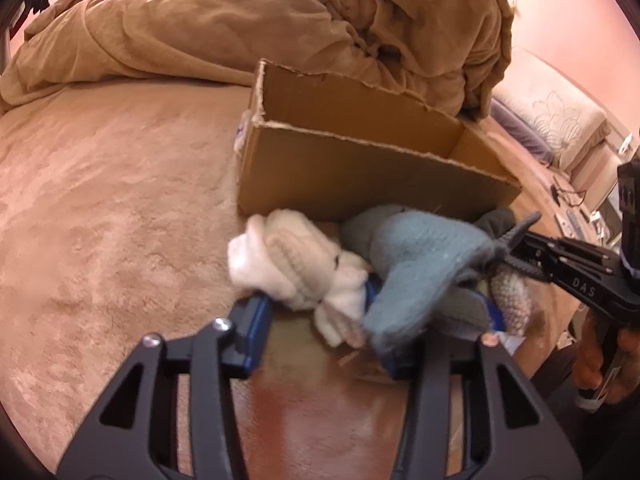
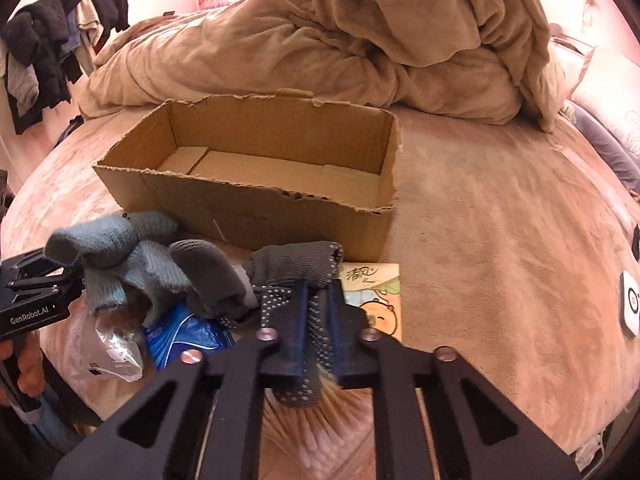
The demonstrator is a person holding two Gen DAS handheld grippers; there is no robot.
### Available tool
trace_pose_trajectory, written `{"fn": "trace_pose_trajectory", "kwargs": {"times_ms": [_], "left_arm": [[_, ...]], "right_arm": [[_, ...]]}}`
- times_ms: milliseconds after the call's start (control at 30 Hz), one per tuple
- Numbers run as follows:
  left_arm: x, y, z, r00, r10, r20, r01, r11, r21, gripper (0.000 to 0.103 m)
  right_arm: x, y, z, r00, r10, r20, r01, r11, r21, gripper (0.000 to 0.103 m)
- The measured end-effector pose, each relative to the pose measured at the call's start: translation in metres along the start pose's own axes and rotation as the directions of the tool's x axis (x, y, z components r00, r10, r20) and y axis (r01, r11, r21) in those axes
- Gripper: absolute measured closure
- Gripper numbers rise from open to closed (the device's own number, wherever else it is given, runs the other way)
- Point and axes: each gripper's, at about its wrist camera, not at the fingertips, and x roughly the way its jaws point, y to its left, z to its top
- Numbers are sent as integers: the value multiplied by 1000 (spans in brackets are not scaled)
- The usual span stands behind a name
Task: Organize objects
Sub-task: 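Grasp the white socks with the left gripper while the right gripper grasps grey grip socks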
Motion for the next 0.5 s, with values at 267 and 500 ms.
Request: {"fn": "trace_pose_trajectory", "kwargs": {"times_ms": [267, 500], "left_arm": [[-22, -5, -1, 998, 23, 60, -24, 1000, 6, 66], [-59, -5, 15, 991, 63, 122, -64, 998, 6, 66]], "right_arm": [[-28, 0, 5, 998, -24, 65, 24, 1000, 7, 98], [-58, 0, 18, 993, -43, 114, 42, 999, 12, 98]]}}
